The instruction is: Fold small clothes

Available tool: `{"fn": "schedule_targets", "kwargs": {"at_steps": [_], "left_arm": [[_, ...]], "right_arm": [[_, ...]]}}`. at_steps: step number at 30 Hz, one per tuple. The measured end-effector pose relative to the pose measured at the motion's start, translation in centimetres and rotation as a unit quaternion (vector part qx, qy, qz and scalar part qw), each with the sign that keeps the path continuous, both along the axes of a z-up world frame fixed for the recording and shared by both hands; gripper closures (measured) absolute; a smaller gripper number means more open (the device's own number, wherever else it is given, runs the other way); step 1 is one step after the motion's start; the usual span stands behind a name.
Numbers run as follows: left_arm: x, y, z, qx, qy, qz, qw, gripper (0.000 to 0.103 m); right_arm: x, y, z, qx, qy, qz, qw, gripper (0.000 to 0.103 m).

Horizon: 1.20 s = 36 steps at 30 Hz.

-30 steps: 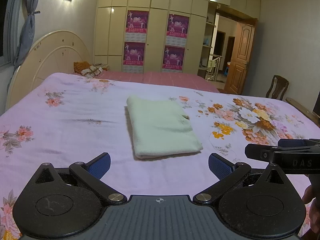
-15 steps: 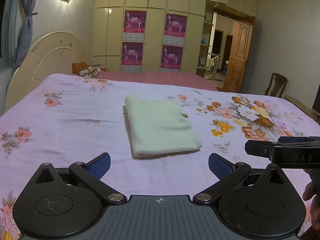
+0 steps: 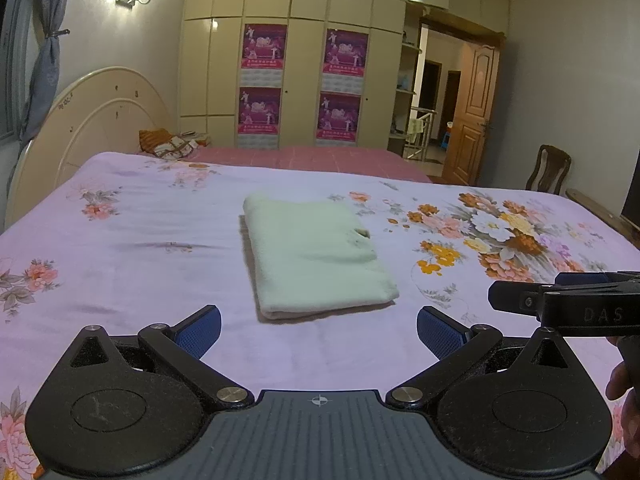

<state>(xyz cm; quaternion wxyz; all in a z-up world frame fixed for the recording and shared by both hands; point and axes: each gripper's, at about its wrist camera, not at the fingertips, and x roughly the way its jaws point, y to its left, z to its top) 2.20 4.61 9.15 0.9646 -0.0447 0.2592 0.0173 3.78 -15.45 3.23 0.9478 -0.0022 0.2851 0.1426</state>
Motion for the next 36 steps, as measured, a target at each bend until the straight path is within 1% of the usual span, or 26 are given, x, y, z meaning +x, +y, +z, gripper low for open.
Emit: {"fn": "schedule_targets", "kwargs": {"at_steps": [26,36], "left_arm": [[0.12,0.27,0.01,0.0,-0.006,0.0,1.0,0.0],[-0.07,0.26,0.15,0.007,-0.018,-0.016,0.9997,0.0]], "right_arm": [[0.25,-0.16,-0.18,-0.003,0.004,0.003,1.0,0.001],[0.13,-0.01,-0.25,-0.008,0.001,0.003,1.0,0.001]]}}
